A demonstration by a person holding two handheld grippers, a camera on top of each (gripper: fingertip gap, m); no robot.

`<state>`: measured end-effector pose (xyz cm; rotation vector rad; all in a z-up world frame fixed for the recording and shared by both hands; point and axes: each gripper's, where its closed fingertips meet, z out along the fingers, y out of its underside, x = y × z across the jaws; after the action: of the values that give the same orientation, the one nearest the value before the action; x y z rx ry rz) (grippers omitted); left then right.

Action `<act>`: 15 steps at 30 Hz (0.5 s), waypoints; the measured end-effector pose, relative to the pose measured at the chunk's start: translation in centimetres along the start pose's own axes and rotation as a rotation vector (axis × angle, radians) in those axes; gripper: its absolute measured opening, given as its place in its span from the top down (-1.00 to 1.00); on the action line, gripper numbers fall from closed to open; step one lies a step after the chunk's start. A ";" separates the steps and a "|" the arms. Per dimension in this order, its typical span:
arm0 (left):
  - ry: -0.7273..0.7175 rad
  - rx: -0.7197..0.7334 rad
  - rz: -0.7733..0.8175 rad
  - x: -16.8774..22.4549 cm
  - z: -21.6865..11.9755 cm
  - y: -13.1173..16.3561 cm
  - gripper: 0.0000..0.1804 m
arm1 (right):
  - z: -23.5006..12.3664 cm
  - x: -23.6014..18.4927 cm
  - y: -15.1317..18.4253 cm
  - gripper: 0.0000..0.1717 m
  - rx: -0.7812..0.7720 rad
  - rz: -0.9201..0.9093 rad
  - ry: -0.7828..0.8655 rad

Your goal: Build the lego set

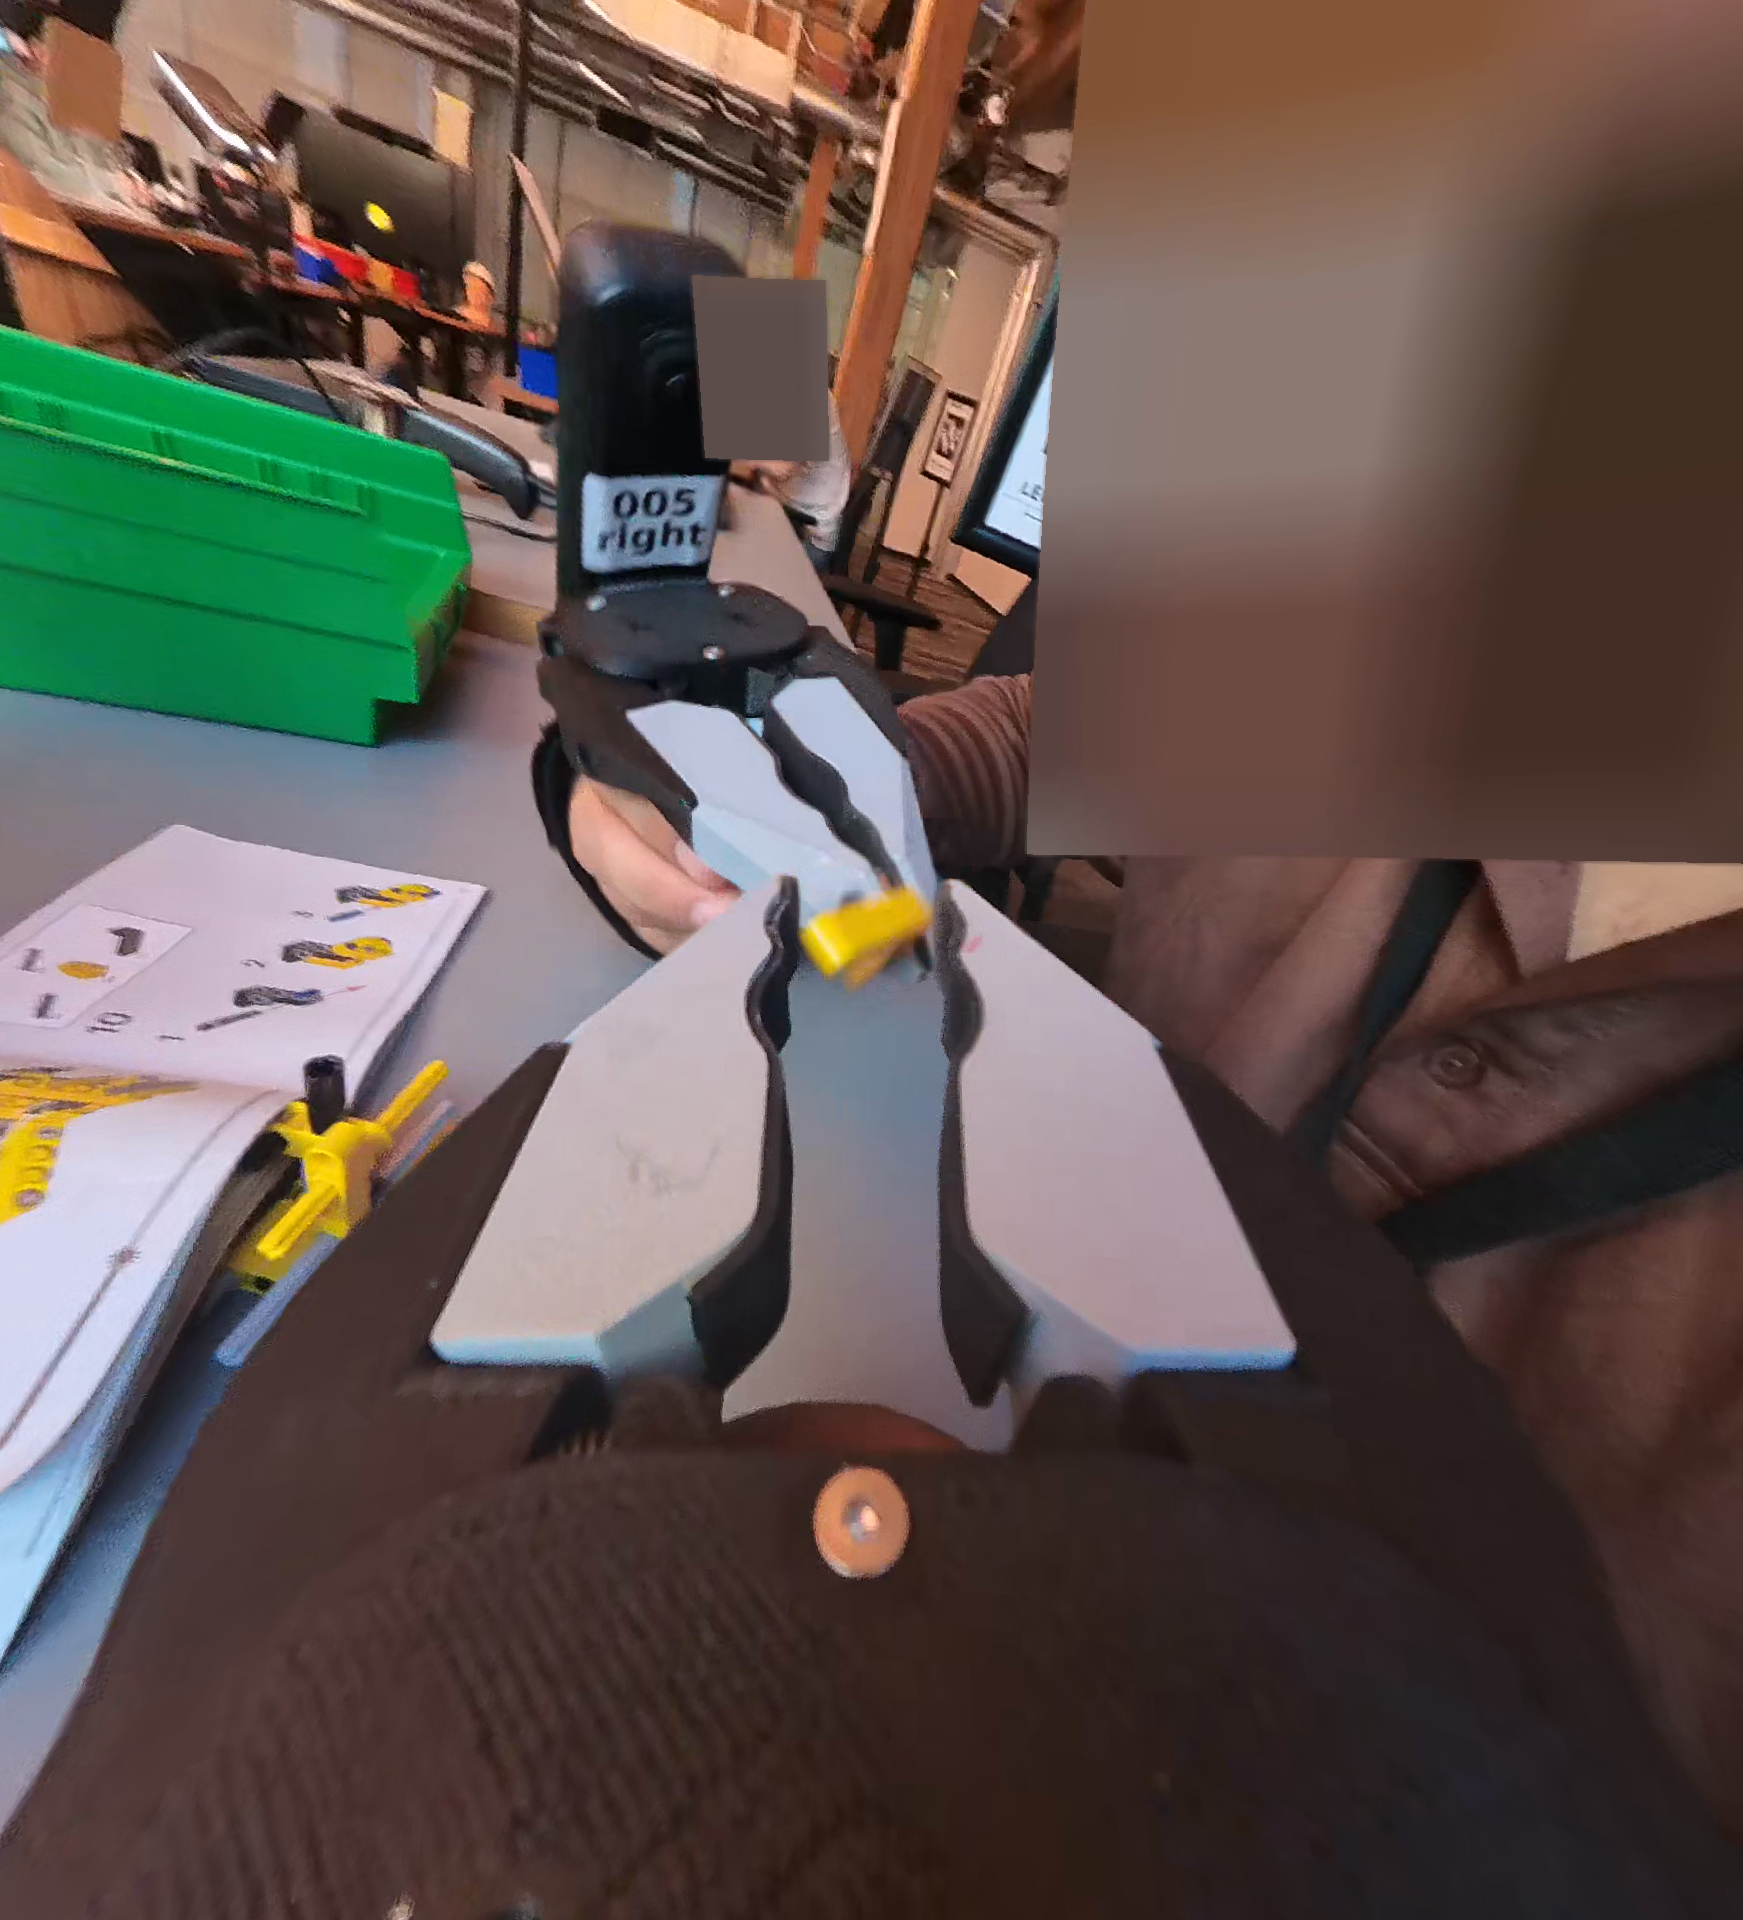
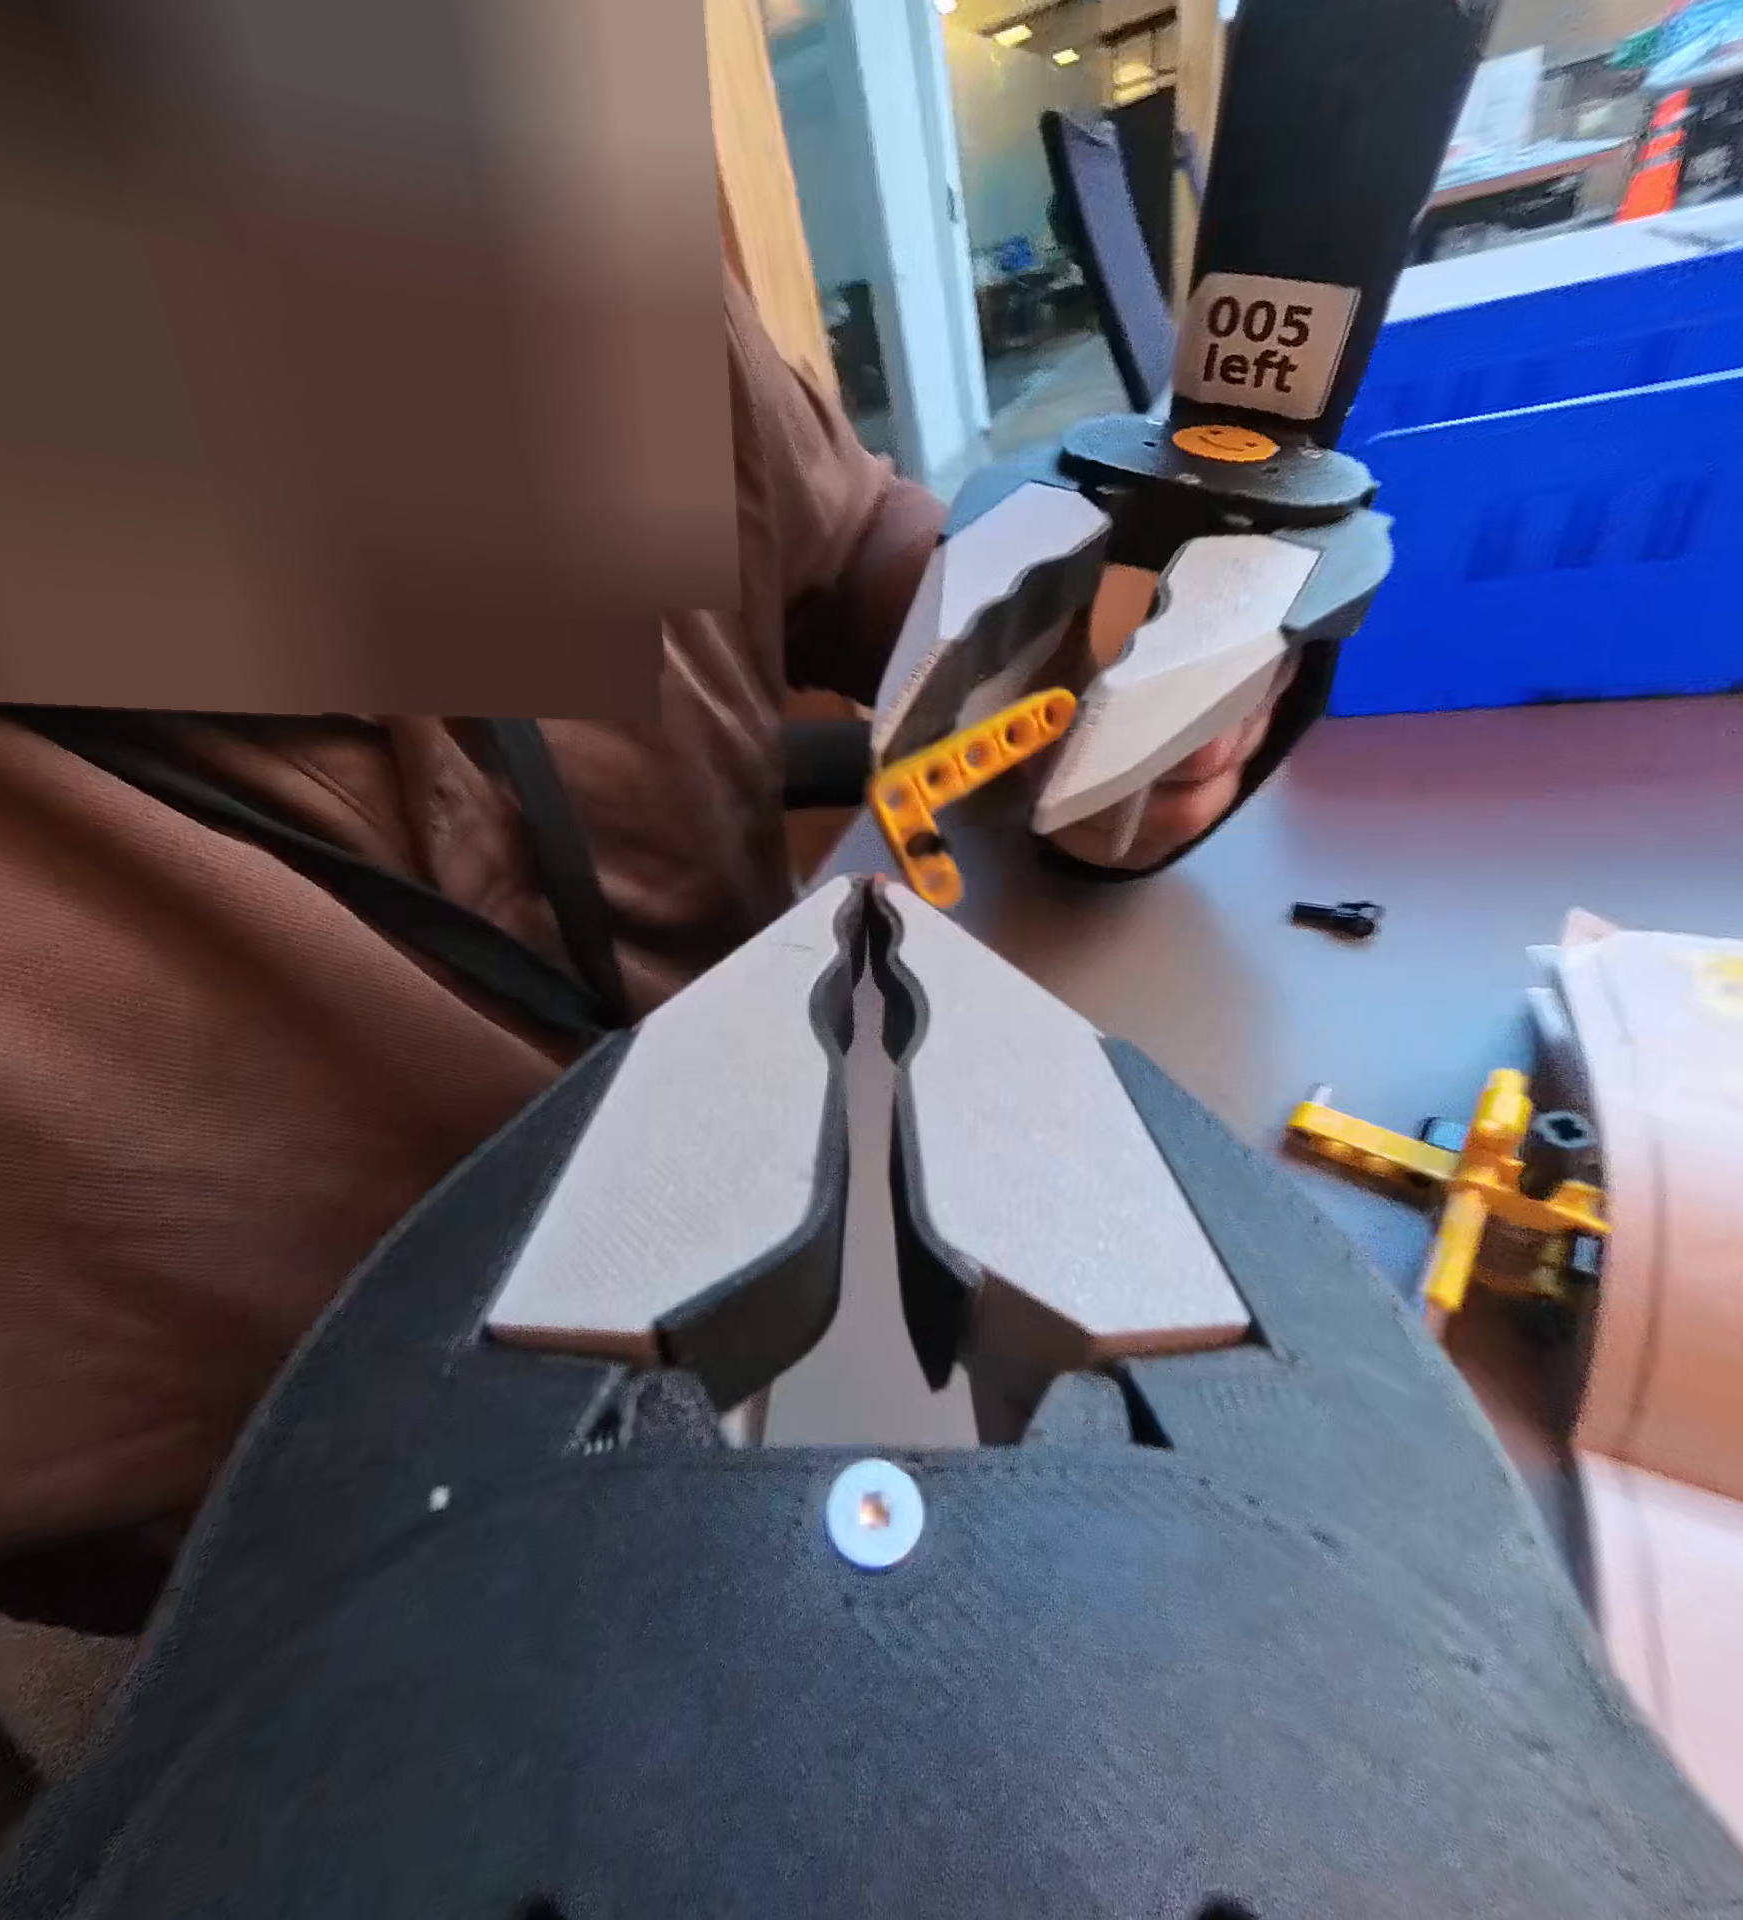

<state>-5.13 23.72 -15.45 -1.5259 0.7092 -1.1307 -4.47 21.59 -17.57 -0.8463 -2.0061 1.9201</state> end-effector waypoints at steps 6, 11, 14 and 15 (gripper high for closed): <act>-0.093 -0.115 0.110 -1.0 0.3 1.7 1.00 | -0.7 2.1 -0.2 1.00 0.030 0.131 0.063; -0.113 -0.258 0.105 -1.8 -1.2 3.3 0.99 | -2.8 4.9 1.7 1.00 -0.124 0.021 0.306; -0.183 -0.444 0.149 -2.9 -2.3 5.9 0.78 | -3.4 5.5 3.0 1.00 -0.215 -0.040 0.377; -0.220 -0.509 0.188 -3.5 -2.9 6.9 0.72 | -3.4 5.6 3.3 1.00 -0.246 -0.049 0.387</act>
<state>-8.24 23.84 -23.05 -1.9230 1.0137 -0.6519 -6.27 27.42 -21.64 -1.1172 -2.0165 1.3694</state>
